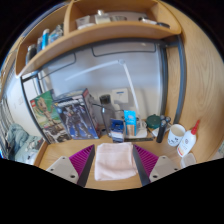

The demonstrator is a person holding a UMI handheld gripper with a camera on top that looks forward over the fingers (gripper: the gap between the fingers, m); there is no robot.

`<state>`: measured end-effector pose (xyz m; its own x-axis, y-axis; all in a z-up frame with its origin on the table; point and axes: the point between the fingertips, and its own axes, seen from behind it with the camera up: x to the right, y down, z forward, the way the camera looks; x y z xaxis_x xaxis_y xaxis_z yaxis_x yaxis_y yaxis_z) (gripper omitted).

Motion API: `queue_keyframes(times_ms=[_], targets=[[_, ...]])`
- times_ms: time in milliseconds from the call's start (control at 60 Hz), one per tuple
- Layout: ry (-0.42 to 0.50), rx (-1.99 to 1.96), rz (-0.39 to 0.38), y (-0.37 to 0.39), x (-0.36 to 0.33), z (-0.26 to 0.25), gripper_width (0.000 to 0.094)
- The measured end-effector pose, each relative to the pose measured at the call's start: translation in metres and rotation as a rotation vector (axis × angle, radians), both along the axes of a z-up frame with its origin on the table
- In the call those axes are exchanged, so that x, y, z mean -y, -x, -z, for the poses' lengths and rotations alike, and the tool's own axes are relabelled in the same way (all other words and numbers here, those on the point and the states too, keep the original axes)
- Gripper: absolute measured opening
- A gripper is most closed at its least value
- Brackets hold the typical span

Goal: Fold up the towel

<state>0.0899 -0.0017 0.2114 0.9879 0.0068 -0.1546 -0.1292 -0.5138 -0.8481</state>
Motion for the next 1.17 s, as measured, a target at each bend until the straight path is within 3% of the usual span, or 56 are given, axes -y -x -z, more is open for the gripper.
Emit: queue_keyframes(times_ms=[250, 600, 1167], targets=[[-0.068, 0.033, -0.022, 0.053, 0.1, -0.054, 0.0775], [-0.041, 0.093, -0.034, 0.102, 0.229, -0.039, 0.08], [-0.066, 0.131, -0.018, 0.109, 0.283, -0.049, 0.0801]])
